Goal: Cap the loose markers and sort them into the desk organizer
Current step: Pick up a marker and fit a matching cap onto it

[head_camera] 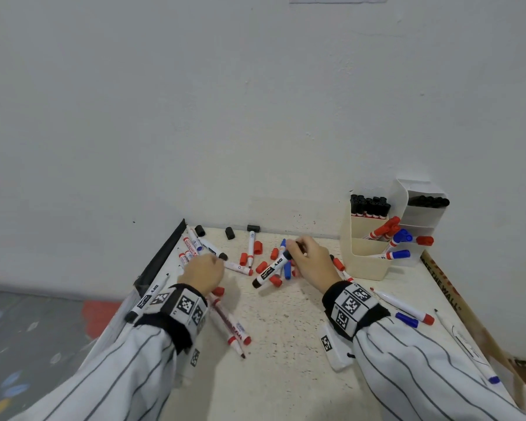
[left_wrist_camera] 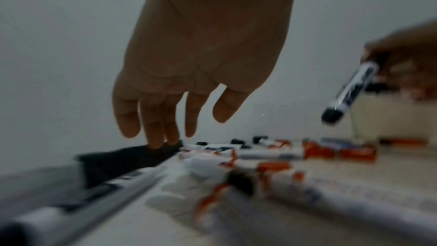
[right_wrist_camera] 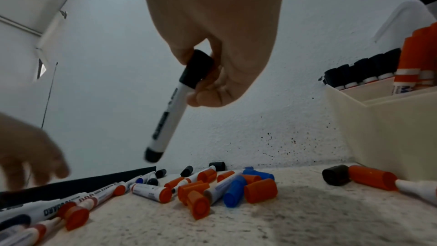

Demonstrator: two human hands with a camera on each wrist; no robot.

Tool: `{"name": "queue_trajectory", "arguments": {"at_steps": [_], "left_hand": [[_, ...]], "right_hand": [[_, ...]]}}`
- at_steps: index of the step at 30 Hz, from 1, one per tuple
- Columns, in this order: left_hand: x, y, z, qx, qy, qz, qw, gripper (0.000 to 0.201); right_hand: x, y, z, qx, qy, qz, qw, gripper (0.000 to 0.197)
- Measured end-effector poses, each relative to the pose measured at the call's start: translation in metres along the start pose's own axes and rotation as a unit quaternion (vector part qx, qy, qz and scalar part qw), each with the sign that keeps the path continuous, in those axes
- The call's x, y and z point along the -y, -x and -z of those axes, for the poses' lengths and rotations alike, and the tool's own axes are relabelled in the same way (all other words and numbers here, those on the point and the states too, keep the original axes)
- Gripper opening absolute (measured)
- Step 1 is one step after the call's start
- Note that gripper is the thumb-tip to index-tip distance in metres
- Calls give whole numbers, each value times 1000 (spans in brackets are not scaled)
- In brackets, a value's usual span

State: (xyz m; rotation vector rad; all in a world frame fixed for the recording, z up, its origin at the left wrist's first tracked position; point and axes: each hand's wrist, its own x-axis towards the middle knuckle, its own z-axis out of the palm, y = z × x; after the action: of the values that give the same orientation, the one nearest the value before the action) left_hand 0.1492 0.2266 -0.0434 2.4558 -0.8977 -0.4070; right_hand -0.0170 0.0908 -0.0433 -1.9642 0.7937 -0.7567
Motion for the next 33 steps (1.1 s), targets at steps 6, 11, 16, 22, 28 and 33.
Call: {"name": "queue_trajectory", "arguments": {"at_steps": [6, 11, 16, 22, 28, 33], "left_hand": [[77, -15, 13, 30, -219, 183, 958, 42], [103, -14, 5, -7, -193, 174, 966, 32], [90, -10, 11, -56, -95, 175, 978, 30], [8, -11, 8, -95, 45, 51, 993, 36], [-80, 10, -36, -17, 227, -13, 974, 24], [-106, 21, -77, 84, 324, 39, 941, 25]], "right_hand": [[-3, -6, -2, -49, 18, 43, 998, 8], [-6, -5, 6, -87, 36, 62, 994, 23], [-4, -10, 39, -131, 52, 97, 985, 25], [2, -14, 119, -273, 31, 131, 953, 22], [-13, -2, 200, -363, 100, 175, 910, 13], [-48, 8, 230, -357, 177, 158, 903, 14]]}}
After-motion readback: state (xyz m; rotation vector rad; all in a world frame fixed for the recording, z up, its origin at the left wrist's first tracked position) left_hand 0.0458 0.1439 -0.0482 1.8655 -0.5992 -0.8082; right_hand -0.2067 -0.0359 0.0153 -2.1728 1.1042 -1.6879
